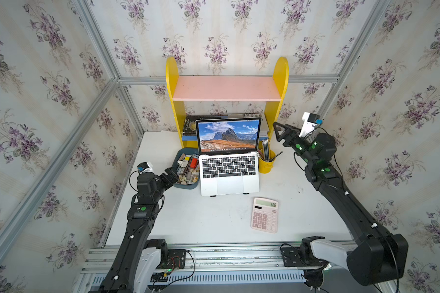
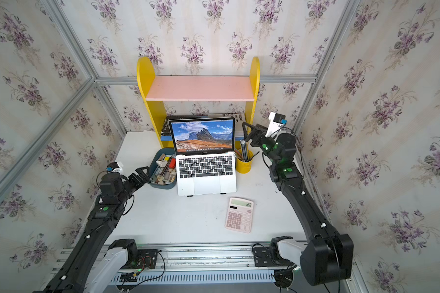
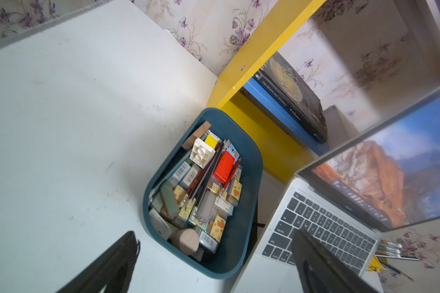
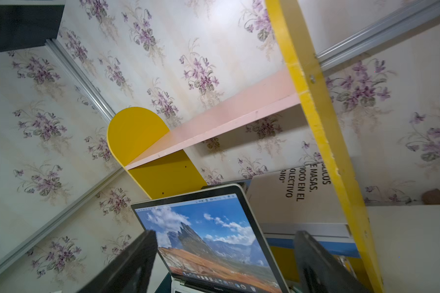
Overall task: Close the laptop lid and set it aside
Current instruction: Close the lid of the laptop.
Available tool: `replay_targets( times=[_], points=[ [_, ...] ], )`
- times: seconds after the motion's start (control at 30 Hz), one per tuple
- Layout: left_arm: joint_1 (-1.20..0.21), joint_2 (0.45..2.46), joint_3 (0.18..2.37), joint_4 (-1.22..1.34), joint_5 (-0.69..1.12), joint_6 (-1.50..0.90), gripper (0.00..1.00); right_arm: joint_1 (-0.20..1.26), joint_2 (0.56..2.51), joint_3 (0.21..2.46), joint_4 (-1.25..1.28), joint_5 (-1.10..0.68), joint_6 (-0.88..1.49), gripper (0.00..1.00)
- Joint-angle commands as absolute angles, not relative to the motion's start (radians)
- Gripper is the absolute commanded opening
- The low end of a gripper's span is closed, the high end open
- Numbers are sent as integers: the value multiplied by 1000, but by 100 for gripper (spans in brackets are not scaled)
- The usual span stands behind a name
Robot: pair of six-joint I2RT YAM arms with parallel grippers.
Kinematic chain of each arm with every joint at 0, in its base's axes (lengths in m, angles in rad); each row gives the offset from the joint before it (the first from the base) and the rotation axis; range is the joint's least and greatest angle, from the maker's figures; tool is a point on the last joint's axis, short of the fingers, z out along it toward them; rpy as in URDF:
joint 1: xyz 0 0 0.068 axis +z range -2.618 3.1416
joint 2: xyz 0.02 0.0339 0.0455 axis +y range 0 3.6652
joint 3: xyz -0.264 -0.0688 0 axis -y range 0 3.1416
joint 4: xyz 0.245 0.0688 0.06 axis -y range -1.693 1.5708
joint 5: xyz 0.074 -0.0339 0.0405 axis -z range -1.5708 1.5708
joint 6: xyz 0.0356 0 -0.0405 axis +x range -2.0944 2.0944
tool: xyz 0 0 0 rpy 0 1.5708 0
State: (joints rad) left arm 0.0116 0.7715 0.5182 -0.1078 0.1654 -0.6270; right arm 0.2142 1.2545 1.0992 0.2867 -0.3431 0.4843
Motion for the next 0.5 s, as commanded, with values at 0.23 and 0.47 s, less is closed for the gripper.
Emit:
replay_targets(
  times=[0.23, 0.47],
  points=[
    [12, 586, 492, -281, 281, -616, 97, 385, 1601, 1676, -228, -257, 240, 91],
    [12, 519, 468, -342, 296, -581, 97, 427, 1803, 1985, -388, -256, 191, 92]
  ],
)
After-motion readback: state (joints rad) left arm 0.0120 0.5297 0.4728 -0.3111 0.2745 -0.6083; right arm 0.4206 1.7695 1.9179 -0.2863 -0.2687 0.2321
